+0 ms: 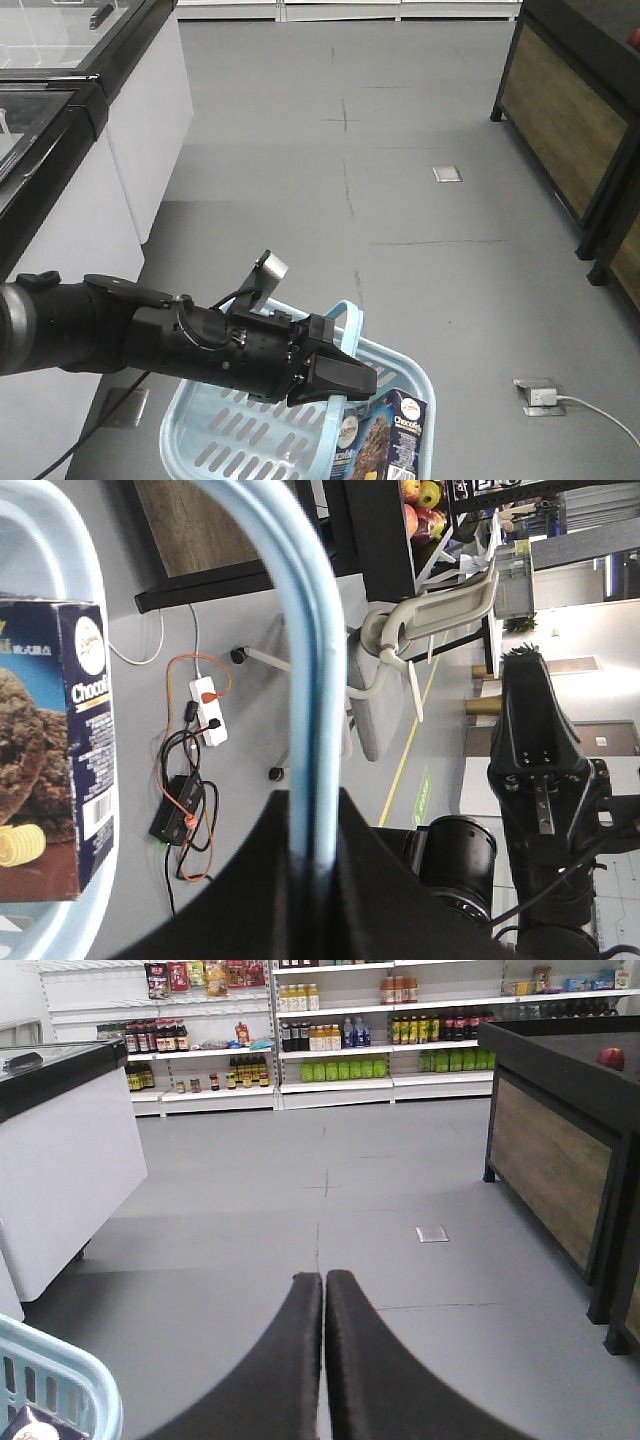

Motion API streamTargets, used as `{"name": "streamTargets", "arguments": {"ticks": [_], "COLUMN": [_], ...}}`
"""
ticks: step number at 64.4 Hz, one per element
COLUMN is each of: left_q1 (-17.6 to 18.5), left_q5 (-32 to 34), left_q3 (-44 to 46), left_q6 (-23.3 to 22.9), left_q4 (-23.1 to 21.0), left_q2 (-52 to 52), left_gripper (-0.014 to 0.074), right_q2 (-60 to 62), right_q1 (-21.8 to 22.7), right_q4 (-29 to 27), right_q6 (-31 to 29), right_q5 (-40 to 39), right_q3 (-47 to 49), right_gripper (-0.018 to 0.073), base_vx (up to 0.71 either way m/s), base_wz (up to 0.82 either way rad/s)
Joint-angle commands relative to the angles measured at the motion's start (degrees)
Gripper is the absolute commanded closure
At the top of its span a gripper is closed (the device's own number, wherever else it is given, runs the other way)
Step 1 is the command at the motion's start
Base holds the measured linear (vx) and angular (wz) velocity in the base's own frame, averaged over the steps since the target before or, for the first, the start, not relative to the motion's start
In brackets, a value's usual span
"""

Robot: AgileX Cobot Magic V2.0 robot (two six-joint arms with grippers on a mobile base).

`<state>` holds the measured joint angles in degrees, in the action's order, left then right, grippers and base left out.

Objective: Left arm holds basket, right arm returns cookies
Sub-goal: 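Hold the basket steady in front of the robot with the left gripper, then drive forward toward the drink shelves holding the basket in the left gripper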

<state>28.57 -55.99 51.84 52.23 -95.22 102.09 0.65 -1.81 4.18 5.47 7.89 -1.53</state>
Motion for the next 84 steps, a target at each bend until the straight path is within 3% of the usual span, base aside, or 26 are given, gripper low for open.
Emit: {"name": "streamTargets", "arguments": {"ticks": [1, 84], "left_q1": [0.07, 0.07], "left_q5": [-4.29, -4.28], "left_q3": [1.51, 1.51], "left_q6": [0.57, 0.57], "left_q4": [-4.15, -4.15], "left_q2": [-3.18, -3.18], "left_gripper": [0.0604, 0.0604], "right_q2": [0.58, 0.58], "right_q1": [-0.08, -0.08], "right_q4": [0.21, 0.21], "right_q6": [-0.33, -0.33], "right_q5": [-4.23, -4.23], "right_q3": [-0.14, -0.14], "right_gripper": [0.0568, 0.0568], "base_vx": [0.00, 0.14], "base_wz": [0.00, -0.04]}}
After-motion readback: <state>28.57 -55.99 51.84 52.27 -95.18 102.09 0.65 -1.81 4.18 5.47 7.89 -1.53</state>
